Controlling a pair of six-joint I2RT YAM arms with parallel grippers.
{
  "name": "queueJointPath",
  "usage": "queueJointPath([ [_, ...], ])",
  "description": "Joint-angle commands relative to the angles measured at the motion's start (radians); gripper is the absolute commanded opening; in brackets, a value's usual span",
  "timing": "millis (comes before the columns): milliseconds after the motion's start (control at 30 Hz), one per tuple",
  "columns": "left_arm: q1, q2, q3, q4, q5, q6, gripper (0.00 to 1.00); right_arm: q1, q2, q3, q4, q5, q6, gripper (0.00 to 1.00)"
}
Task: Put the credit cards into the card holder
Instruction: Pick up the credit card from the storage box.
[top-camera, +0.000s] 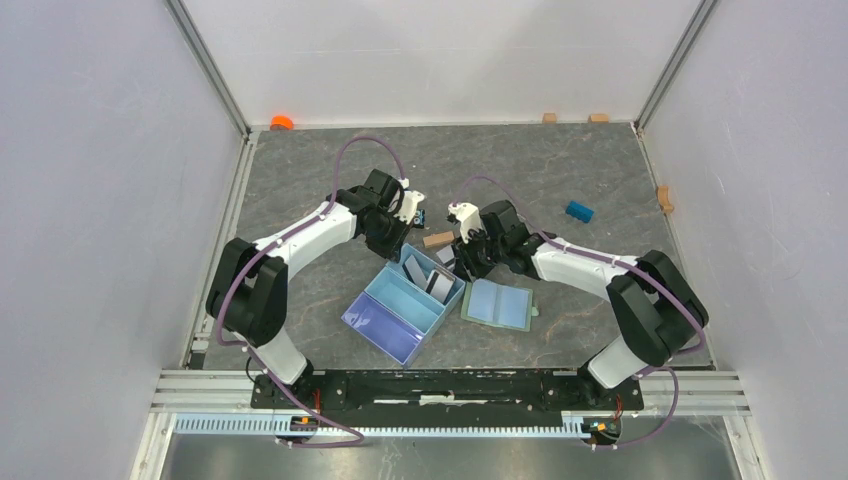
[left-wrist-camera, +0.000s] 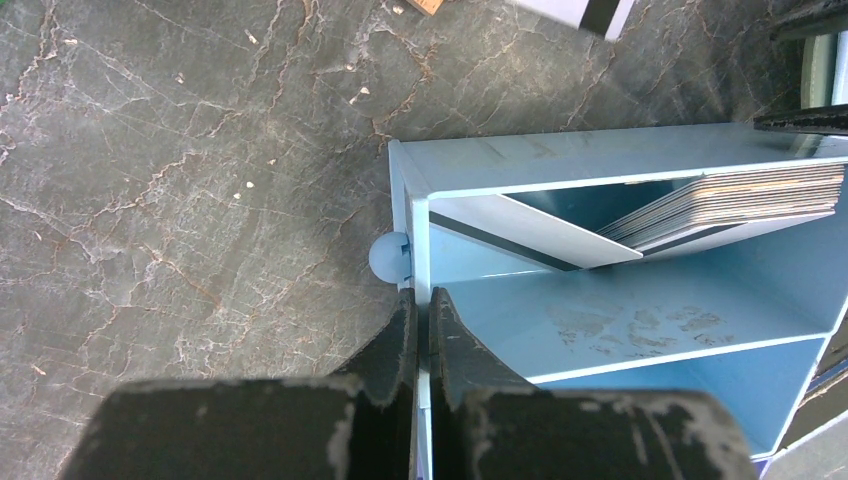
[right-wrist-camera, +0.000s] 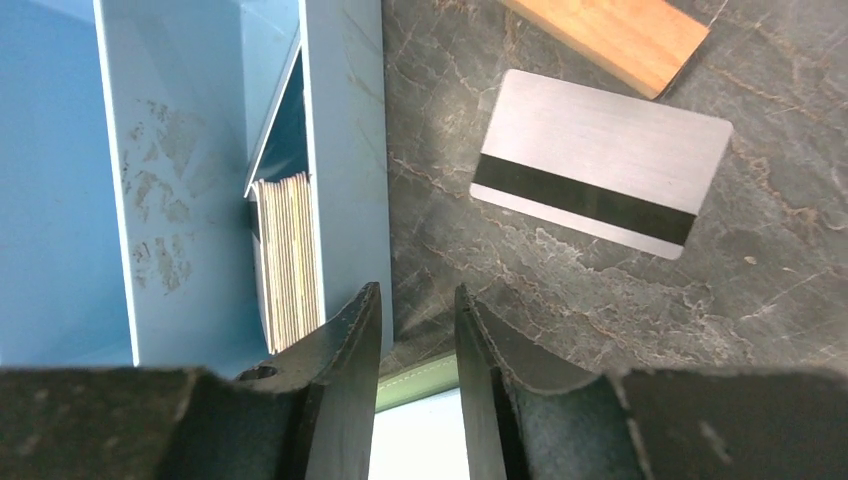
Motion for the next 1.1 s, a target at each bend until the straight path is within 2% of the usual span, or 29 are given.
queueJointPath([
  [0, 0.004, 0.016, 0.008, -0.03, -0.029, -0.002, 0.02, -0.016, -0.057, -0.009, 0.057, 0.018, 0.01, 0.43],
  [133, 0.004, 0.016, 0.007, -0.031, 0.01, 0.005, 0.02, -0.016, -0.161, -0.059, 0.09, 0.045, -0.001, 0.62],
  [200, 0.003, 0.016, 0.005, -0.027, 0.01, 0.007, 0.02, -0.015, -0.193, -0.071, 0.09, 0.012, -0.028, 0.73],
  [333, 0.003, 0.033, 0.01, -0.024, 0.035, 0.006, 0.02, 0.0, -0.186, -0.069, 0.116, -0.037, -0.045, 0.81],
  [567, 0.004, 0.051, 0.012, -0.024, 0.045, 0.004, 0.02, 0.065, -0.114, -0.028, 0.099, -0.03, -0.118, 0.83],
  [833, 0.004, 0.057, 0.013, -0.025, 0.049, 0.001, 0.02, 0.093, -0.038, 0.004, 0.101, 0.035, -0.118, 0.84],
  [1067, 0.004, 0.058, 0.011, -0.025, 0.044, 0.003, 0.02, 0.093, 0.003, 0.06, 0.062, 0.1, -0.121, 0.8],
])
